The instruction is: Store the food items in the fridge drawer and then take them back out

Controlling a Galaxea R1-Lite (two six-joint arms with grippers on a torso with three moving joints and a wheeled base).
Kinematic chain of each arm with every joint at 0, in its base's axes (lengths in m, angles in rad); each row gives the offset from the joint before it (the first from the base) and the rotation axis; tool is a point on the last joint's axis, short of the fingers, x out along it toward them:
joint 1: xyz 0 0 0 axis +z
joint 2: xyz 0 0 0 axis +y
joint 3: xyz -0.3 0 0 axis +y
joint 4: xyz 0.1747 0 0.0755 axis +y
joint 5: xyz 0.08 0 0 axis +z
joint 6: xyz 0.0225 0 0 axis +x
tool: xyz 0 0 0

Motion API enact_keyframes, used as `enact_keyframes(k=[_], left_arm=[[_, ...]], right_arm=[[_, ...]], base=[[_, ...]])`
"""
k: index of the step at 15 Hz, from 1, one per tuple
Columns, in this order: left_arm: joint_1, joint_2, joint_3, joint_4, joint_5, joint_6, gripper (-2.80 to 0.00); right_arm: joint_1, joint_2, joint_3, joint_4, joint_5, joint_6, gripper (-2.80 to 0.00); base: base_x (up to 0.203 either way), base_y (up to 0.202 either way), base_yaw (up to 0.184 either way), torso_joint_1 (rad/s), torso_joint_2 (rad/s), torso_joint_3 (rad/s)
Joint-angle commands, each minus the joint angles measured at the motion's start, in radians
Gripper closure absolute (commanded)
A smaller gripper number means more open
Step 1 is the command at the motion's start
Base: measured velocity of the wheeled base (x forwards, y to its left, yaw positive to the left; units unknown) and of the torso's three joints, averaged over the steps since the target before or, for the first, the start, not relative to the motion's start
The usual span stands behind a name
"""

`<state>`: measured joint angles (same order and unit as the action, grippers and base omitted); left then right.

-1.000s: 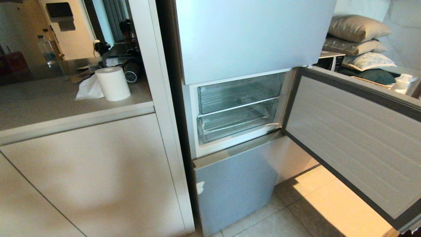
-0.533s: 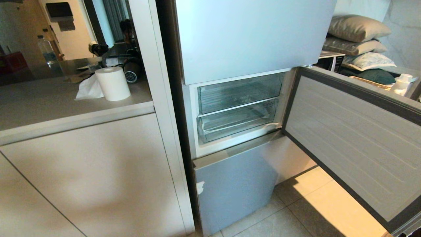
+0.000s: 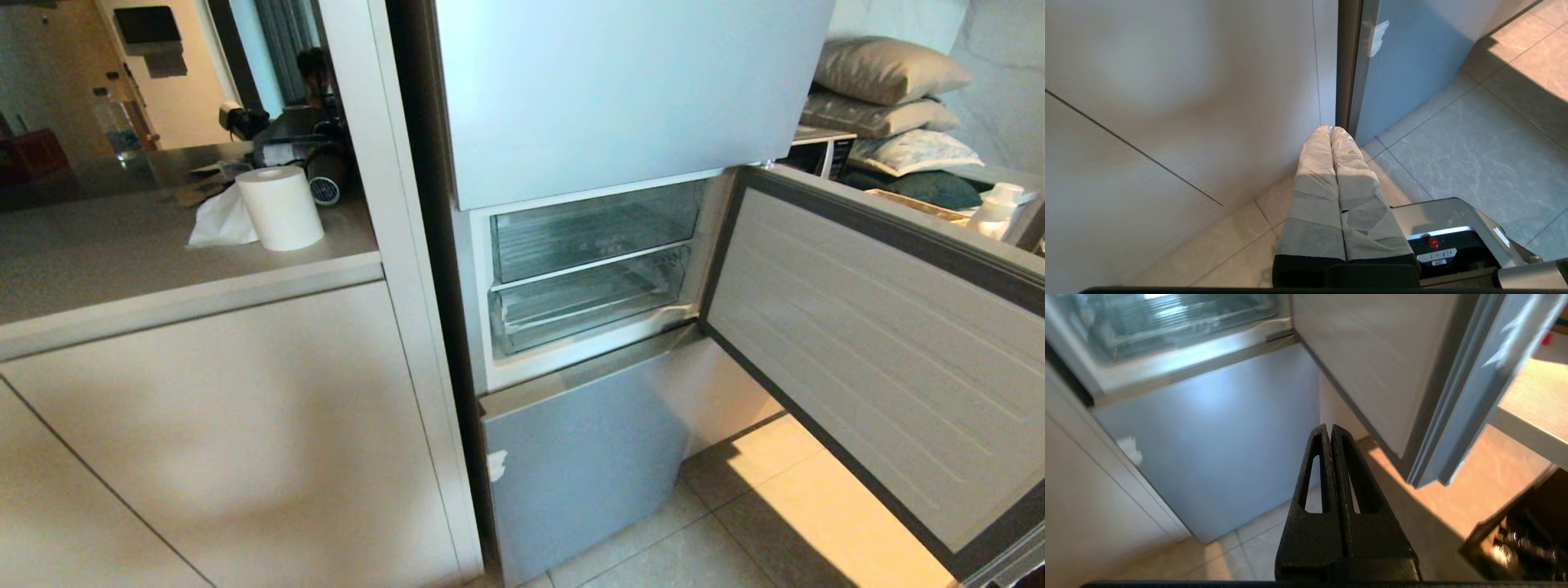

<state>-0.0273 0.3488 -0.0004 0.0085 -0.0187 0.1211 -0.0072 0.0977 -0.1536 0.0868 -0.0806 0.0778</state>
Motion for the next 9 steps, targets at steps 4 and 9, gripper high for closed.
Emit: enact_keyframes(k=[4,9], left_arm=[[-0.009,-0.115,0.002,-0.013,-0.051,0.096,0.00],[0.017,-0.099,-0.005,0.005,-0.021,0.049,0.00]], right_arm=[[-0.005,0.589,-0.171,-0.086,-0.038,0.098,0.00],[-0.081,1.111,-0.284,-0.401,-0.086,0.136,0.00]], base=[[0.000,0.000,0.000,0.000,0.00,0.000],[0.000,0.000,0.000,0.000,0.00,0.000]])
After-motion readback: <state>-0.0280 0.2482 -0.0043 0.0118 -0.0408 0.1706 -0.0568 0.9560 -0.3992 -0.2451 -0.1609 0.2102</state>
